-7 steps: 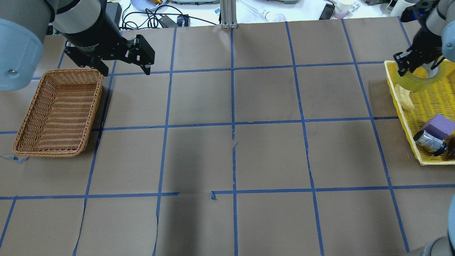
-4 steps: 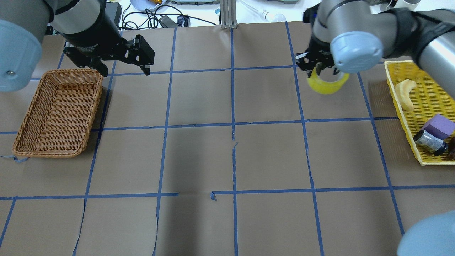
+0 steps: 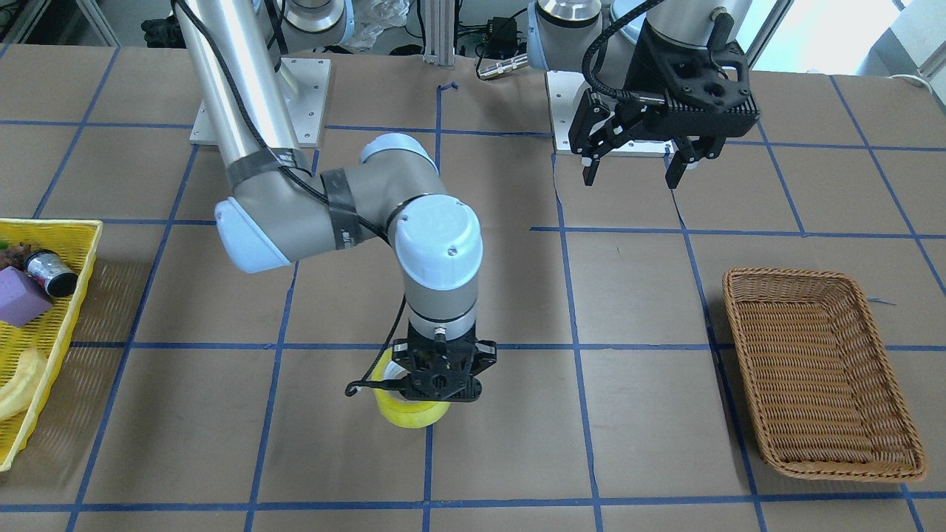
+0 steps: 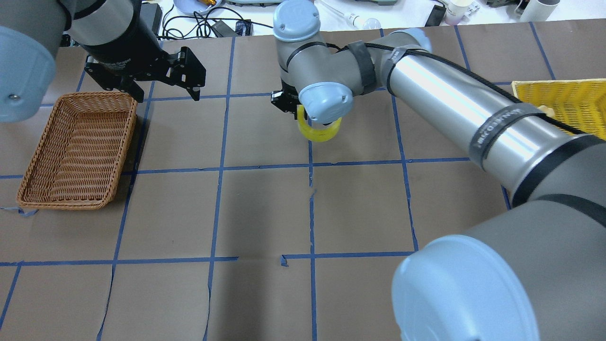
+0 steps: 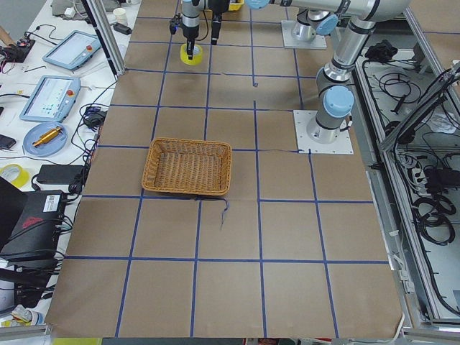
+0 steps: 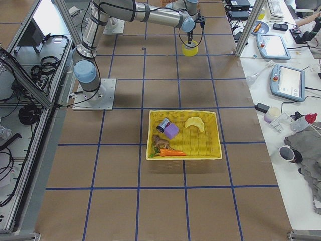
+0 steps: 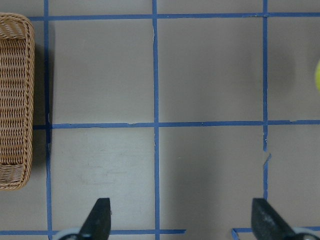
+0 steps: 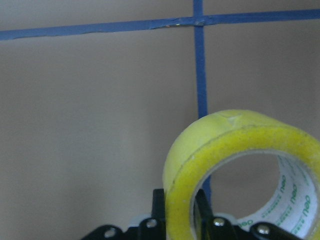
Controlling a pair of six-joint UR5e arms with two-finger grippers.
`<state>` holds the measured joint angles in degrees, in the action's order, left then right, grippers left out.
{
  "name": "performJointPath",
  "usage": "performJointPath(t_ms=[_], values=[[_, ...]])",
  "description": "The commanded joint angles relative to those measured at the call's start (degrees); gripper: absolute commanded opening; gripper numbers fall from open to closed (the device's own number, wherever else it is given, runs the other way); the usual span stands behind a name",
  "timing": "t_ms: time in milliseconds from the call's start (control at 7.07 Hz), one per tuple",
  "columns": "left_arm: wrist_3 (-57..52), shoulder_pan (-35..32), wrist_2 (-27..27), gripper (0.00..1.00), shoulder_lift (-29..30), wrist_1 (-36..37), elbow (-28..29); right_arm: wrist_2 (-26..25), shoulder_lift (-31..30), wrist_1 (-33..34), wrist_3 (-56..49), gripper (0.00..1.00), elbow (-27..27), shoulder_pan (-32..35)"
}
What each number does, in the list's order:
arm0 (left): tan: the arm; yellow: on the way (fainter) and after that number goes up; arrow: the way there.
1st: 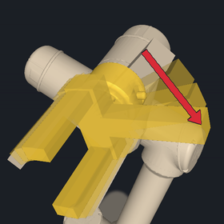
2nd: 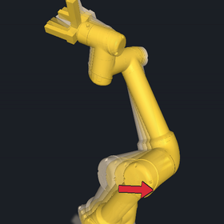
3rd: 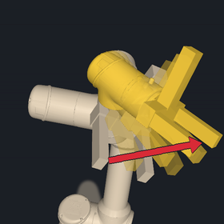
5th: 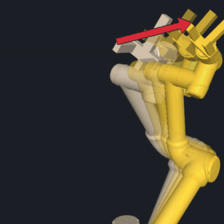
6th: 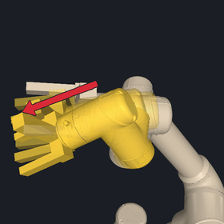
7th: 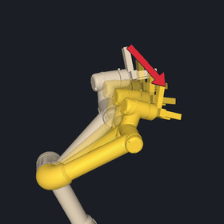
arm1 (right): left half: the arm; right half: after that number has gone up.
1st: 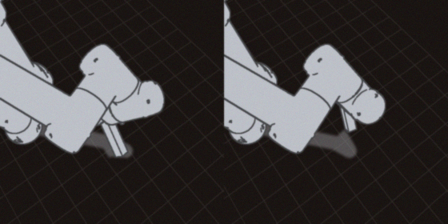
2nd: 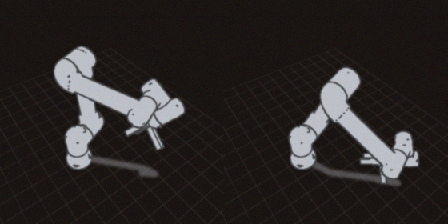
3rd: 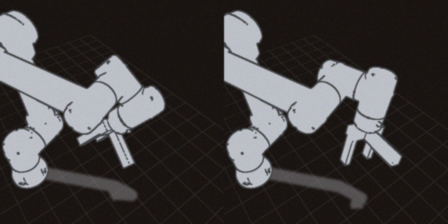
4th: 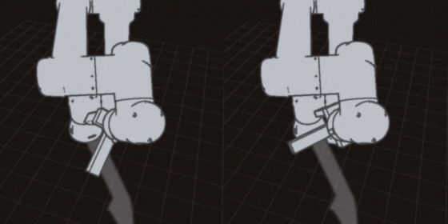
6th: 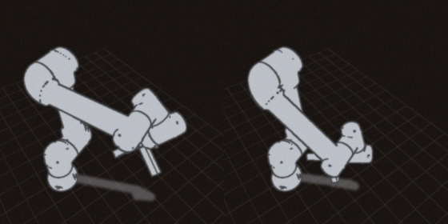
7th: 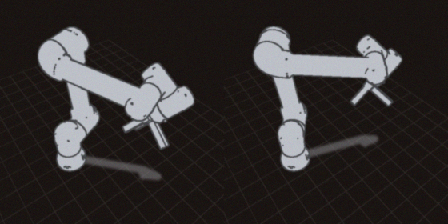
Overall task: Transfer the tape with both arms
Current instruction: 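Carry the tape roll to the table center and lower it with the right gripper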
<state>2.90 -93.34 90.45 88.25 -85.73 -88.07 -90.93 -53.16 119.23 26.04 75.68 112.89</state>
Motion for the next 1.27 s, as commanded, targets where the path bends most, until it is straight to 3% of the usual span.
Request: performJointPath(t_ms=[0,566,708,849,1132], values=[[0.0,0.0,0.0,1.0,0.0,0.0,0.0,1.3,2.6,0.0,6.6,0.0,-1.2,2.1],[0.0,0.0,0.1,1.0,0.0,-0.1,0.0,0.8,-0.4,-2.7,9.7,0.0,4.5,2.0],[0.0,0.0,0.0,1.0,-0.1,0.4,0.0,1.1,-0.6,-1.9,15.0,0.26,5.4,2.0],[0.0,0.1,0.0,1.0,-0.1,0.6,0.0,0.9,-1.7,-1.8,14.0,0.99,6.0,2.0],[0.3,0.1,0.0,1.0,0.9,-0.9,1.3,1.4,-5.6,-1.9,11.0,1.0,5.7,0.1]])
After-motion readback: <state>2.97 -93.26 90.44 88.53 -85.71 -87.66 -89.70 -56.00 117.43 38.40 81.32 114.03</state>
